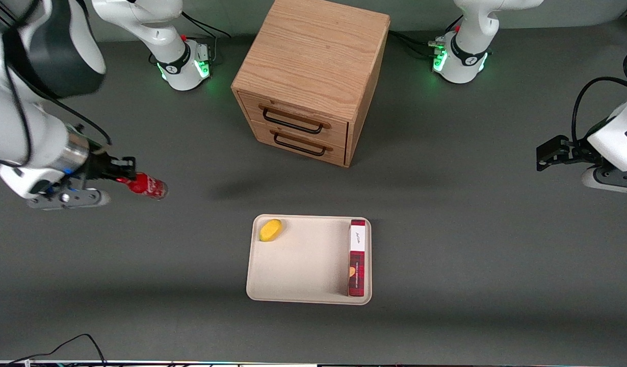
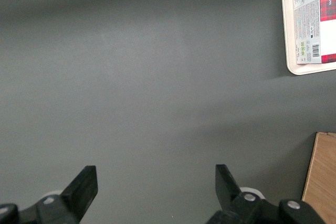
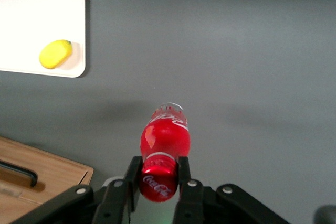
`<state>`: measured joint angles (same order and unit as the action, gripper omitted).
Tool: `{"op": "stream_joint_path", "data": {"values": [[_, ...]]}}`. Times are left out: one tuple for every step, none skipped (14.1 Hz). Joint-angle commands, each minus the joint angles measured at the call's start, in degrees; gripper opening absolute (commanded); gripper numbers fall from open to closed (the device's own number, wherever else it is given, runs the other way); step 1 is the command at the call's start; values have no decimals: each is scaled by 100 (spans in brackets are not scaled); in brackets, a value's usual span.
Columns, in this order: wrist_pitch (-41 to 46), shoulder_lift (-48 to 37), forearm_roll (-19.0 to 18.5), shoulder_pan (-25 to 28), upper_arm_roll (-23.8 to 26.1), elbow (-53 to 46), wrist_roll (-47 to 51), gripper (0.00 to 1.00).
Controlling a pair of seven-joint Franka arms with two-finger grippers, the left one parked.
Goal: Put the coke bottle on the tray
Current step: 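Lift the bottle and pull it back toward the right arm's base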
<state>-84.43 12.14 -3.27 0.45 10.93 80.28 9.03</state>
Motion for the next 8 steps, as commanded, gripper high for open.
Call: {"op": "stream_joint_path", "data": {"values": [[444, 131, 54, -1, -20, -531, 38, 0], [445, 139, 98, -27, -29, -549, 46, 0], [445, 217, 229, -62, -29, -584, 81, 0], [436, 314, 457, -71, -47, -627, 99, 0], [349, 411, 581, -19, -38, -619, 90, 0], [131, 542, 582, 25, 5, -654, 90, 0], [-133, 674, 582, 78, 41, -689, 64, 0], [-335, 771, 530, 304, 41, -742, 55, 0]]}}
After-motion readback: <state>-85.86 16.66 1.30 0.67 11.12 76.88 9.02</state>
